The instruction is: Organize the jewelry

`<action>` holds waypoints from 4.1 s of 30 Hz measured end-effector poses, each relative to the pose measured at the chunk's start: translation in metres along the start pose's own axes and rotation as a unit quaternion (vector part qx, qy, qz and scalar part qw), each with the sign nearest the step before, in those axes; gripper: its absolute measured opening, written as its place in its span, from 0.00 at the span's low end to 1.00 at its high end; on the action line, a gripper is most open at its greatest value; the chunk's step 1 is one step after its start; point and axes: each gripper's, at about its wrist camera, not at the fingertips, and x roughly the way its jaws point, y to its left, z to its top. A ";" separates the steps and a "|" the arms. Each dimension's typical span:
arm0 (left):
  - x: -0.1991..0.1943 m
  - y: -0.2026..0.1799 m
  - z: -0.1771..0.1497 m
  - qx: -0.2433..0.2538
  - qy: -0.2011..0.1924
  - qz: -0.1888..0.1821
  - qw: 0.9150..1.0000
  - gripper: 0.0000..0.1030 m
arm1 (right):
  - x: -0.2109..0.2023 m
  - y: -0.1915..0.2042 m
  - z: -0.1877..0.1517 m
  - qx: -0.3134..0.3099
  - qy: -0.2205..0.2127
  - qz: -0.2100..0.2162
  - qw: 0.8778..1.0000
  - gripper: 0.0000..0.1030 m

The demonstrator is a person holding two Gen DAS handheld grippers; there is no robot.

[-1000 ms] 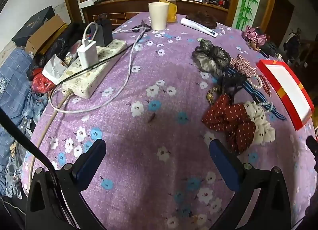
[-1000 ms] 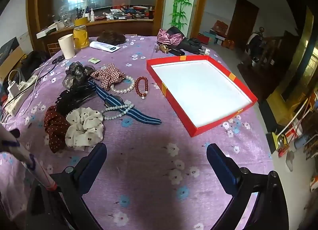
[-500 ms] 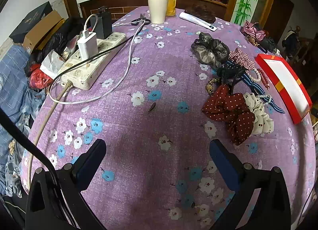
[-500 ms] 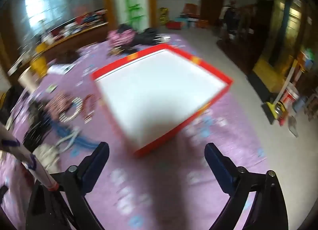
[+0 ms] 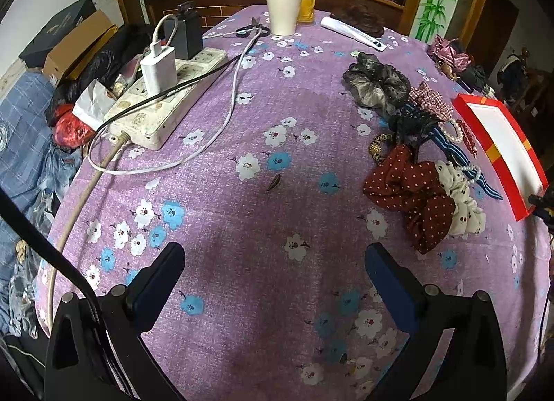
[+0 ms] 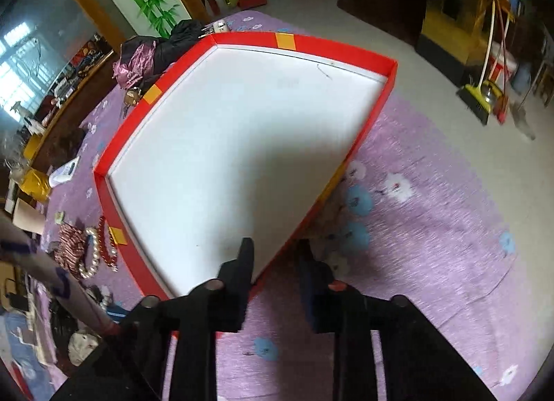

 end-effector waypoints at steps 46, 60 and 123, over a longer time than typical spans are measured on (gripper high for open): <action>0.007 0.015 -0.012 -0.021 0.015 0.027 0.999 1.00 | 0.031 -0.017 0.055 -0.125 0.005 -0.086 0.988 0.15; 0.014 -0.023 -0.007 0.002 0.020 0.013 1.000 1.00 | -0.004 -0.065 0.016 -0.041 0.014 -0.080 0.996 0.00; 0.051 -0.003 -0.026 0.033 0.080 -0.005 0.996 1.00 | -0.019 0.105 -0.206 -0.275 0.072 -0.035 0.958 1.00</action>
